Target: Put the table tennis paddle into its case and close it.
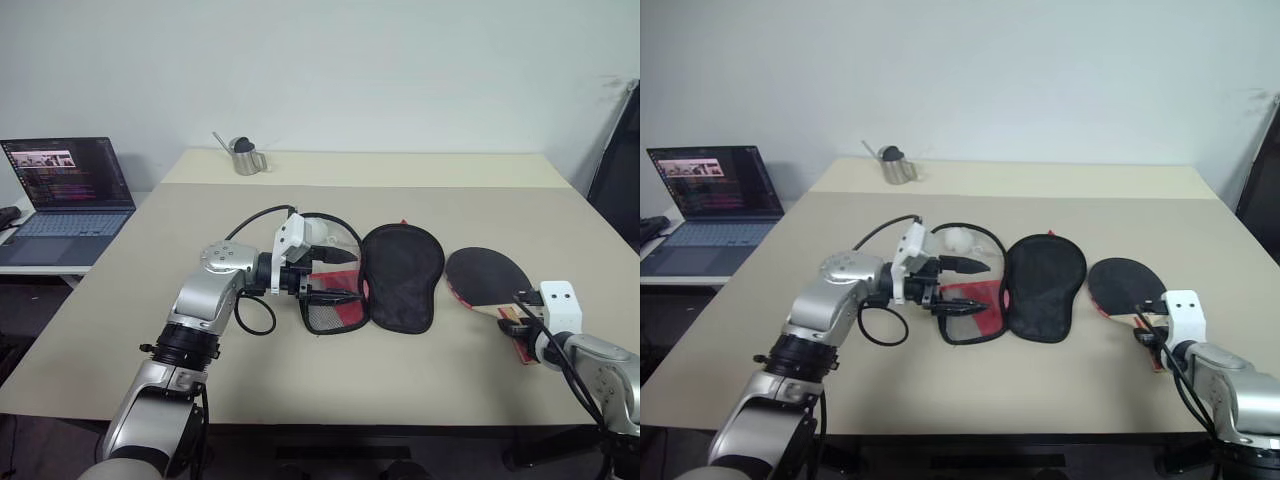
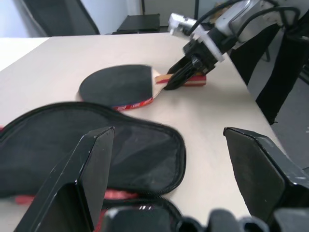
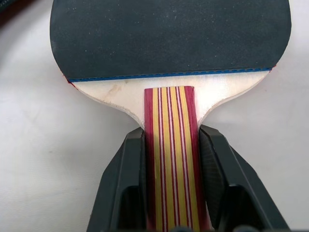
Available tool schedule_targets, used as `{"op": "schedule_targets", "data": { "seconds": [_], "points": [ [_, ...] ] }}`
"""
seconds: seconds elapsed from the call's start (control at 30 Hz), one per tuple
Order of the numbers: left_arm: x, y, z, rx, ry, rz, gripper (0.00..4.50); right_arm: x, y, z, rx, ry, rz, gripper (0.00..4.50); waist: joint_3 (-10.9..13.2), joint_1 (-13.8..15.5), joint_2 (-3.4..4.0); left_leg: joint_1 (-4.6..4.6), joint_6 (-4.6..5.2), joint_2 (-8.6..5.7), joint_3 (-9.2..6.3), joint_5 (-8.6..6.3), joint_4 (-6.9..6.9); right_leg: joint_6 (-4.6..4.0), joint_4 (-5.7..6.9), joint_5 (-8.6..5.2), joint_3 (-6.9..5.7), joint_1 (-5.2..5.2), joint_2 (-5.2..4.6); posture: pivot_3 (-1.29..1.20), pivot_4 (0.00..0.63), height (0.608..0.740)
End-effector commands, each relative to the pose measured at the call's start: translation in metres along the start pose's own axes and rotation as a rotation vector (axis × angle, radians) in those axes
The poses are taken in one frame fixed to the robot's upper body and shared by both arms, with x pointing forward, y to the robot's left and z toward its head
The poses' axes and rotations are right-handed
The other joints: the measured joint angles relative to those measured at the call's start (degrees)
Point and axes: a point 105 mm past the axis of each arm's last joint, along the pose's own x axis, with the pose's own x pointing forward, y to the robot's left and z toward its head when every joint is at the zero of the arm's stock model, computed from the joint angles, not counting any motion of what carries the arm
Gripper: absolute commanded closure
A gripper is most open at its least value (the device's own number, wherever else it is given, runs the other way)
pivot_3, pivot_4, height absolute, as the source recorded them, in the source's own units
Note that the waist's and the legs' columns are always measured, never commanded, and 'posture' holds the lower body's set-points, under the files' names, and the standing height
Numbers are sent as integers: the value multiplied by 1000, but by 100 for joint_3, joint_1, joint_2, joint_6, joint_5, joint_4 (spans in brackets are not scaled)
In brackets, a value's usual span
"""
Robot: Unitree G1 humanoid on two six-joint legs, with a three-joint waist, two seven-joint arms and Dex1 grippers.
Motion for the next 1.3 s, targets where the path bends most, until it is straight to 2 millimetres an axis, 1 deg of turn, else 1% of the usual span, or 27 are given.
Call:
{"op": "schedule_targets", "data": {
  "seconds": [0.03, 0.17, 0.23, 0.27, 0.4, 0.47, 0.6, 0.7, 0.77, 0.93, 1.13, 1.3],
  "points": [
    [-9, 9, 15, 61, -20, 44, 554, -25, 2, 42, -1, -159, -27, 3390, 1, 0, 1, -2, 0, 0, 0, 0, -1, 0, -1, 0, 0, -1, 0, 0, 150, 740],
    [-10, 12, 18, 65, -24, 64, 554, -33, 25, 59, 9, -216, 0, 3390, 1, -34, 2, -2, 0, 3, 1, 0, -2, 0, 0, 0, 2, -6, 2, 0, 150, 740],
    [-11, 10, 20, 65, -26, 62, 554, -32, 44, 67, 27, -241, 23, 3390, 1, -36, 2, 2, 0, 7, -3, 0, -4, -1, 5, -1, 1, -6, 8, 0, 150, 740],
    [-11, 10, 20, 66, -26, 62, 554, -32, 50, 70, 34, -247, 30, 3390, 1, -38, 2, 2, 0, 9, -5, 0, -5, -1, 6, -1, -1, -6, 10, 0, 150, 740],
    [-13, 12, 25, 73, -33, 74, 554, -19, 99, 81, 90, -263, 109, 3390, 2, -50, 4, 1, 0, 12, -3, 0, -6, -3, 9, -1, 3, -10, 12, 0, 150, 740],
    [-13, 13, 27, 76, -36, 76, 554, -13, 117, 83, 107, -258, 136, 3390, 3, -50, 5, -6, 0, 12, -3, 0, -6, -3, 10, -1, 2, -18, 12, 0, 150, 740],
    [-12, 12, 29, 78, -40, 76, 554, 0, 146, 85, 122, -244, 177, 3390, 3, -27, 5, -19, 0, 9, -2, 0, -7, -4, 3, 0, 0, -24, 8, 0, 150, 740],
    [-10, 10, 29, 78, -42, 76, 554, 10, 162, 84, 120, -233, 197, 3390, 3, -14, 5, -29, 0, 5, -2, 0, -6, -10, -2, 3, -3, -30, 2, 0, 150, 740],
    [-11, 9, 29, 77, -42, 80, 554, 17, 168, 81, 122, -221, 196, 3390, 3, -17, 5, -31, 0, 4, -1, 0, -7, -12, -3, 5, -3, -31, 0, 0, 150, 740],
    [-11, 7, 28, 74, -39, 85, 554, 28, 171, 72, 125, -202, 179, 3390, 3, -19, 5, -31, 0, 5, -2, 0, -7, -11, -1, 4, -5, -34, 1, 0, 150, 740],
    [-10, 7, 28, 72, -38, 85, 554, 35, 163, 60, 100, -178, 142, 3390, 3, -21, 5, -31, 0, 5, -2, 0, -8, -9, -1, 3, -5, -35, 2, 0, 150, 740],
    [-8, 6, 28, 72, -44, 77, 554, 38, 162, 52, 82, -152, 127, 3390, 3, -24, 5, -31, 0, 5, -2, 0, -8, -8, 1, 2, -4, -36, 2, 0, 150, 740]
  ]
}}
